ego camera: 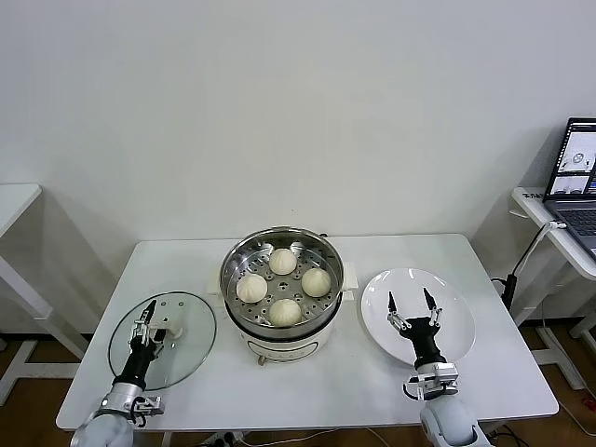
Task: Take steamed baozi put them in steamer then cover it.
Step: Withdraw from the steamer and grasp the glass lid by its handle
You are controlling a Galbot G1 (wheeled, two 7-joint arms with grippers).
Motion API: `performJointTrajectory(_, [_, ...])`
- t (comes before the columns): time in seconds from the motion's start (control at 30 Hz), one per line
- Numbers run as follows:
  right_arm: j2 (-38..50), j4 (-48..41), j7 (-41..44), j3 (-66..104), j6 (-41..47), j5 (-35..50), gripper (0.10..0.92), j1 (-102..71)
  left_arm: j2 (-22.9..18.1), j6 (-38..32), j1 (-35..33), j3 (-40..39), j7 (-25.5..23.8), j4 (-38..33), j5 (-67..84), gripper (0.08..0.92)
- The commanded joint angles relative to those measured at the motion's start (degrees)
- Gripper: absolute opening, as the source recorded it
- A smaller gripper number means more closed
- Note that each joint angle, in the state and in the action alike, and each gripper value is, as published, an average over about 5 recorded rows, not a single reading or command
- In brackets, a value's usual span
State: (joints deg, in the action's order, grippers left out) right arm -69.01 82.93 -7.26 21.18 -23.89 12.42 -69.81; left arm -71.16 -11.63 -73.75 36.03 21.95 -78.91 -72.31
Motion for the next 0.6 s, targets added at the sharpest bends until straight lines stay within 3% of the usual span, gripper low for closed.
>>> performJointTrajectory(0.03, [-0.2,0.1,0.0,0.0,0.0,-0.4,0.823,0.1,-0.1,0.5,0.9,0.1,-0.6,1.2,-0.3,0.786])
performJointTrajectory(0.6, [-0.5,0.2,-0.1,-0.2,-0.4,-0.8,0.823,0.4,0.1,-0.1,1.2,0.3,-1.8,1.6,1.2,0.308])
